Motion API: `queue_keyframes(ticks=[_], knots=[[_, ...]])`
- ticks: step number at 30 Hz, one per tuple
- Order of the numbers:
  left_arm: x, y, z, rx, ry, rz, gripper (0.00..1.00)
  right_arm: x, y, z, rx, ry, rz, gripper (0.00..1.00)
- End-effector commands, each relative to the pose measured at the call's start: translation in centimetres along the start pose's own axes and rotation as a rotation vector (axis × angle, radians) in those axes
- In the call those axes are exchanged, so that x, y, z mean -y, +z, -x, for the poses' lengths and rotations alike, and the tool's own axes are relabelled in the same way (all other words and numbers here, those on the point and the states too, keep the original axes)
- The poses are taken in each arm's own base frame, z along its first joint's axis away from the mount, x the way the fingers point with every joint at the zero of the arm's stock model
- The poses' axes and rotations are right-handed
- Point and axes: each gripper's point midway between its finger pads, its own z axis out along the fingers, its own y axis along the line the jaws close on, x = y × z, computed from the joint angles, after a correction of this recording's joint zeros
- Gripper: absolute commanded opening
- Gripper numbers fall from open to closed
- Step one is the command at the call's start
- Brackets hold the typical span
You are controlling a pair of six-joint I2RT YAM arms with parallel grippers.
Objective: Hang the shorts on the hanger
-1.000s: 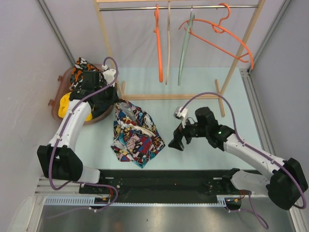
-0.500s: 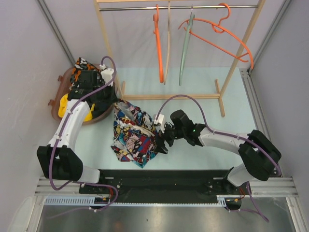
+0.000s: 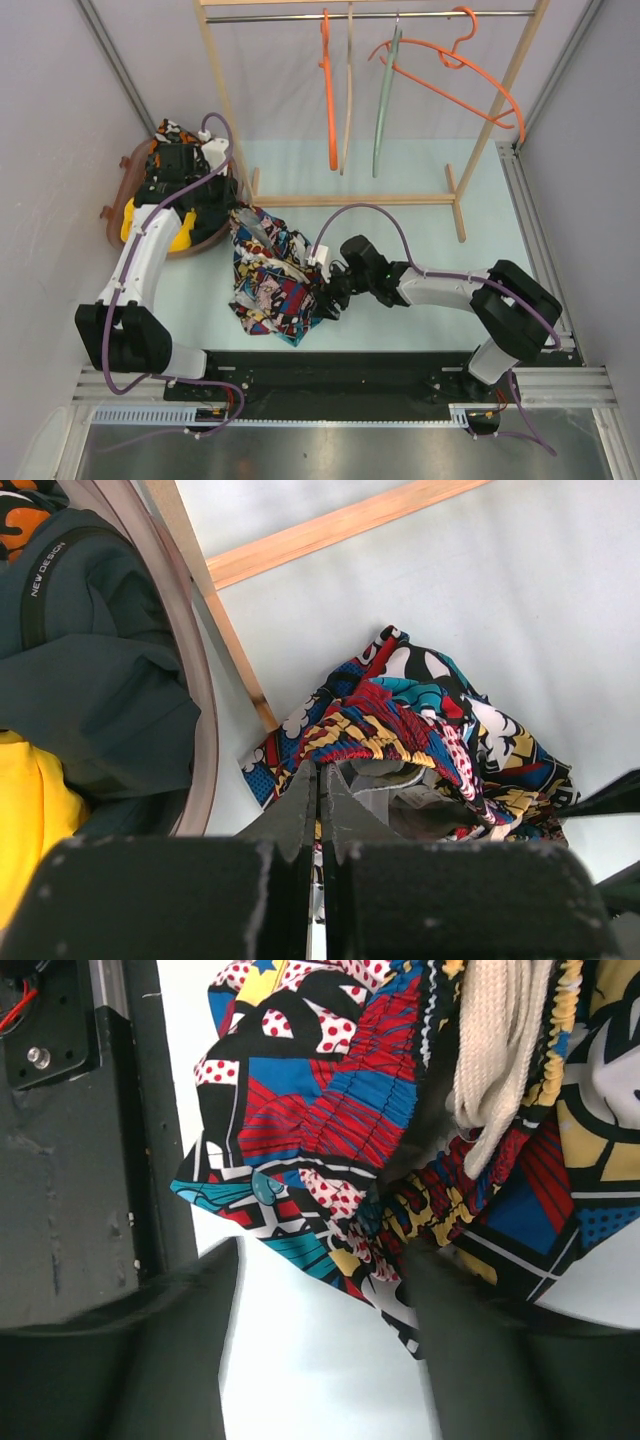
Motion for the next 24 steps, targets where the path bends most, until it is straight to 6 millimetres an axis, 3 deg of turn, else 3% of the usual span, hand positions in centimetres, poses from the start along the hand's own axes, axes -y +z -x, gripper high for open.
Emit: queue_keyframes(ticks=[1,7,13,20,22,24], knots=[[0.2,-1.8,2.2,0.083,0.023,-0.005,0.00,0.7,0.2,0.9,0.048,-0.029,-0.040,0.61],[0.1,-1.8,2.2,0.082,0.022,-0.007,0.00,0.2,-0.1,2.1,0.088,-0.073,-0.017,0.49],[0.2,-1.8,2.2,0.082,0.020,-0.015,0.00,0.5,1.2,1.7,0.072,-0.116,-0.010,0.51],[0.3,-1.9,2.0,0.081,0.011,-0.022,0.00,1.6,2.1,-0.2,0.023,-0.170,-0.044,0.50],[0.3,-2.0,1.9,0.078,0.016,-0.023,0.00,1.6,1.8,-0.4,0.017,-0.171,-0.053,0.41],[-0.6,-2.7,2.0,0.086,0.008,0.000,0.00,1.2,1.0,-0.1,-0.003,-0.178,-0.050,0.09]])
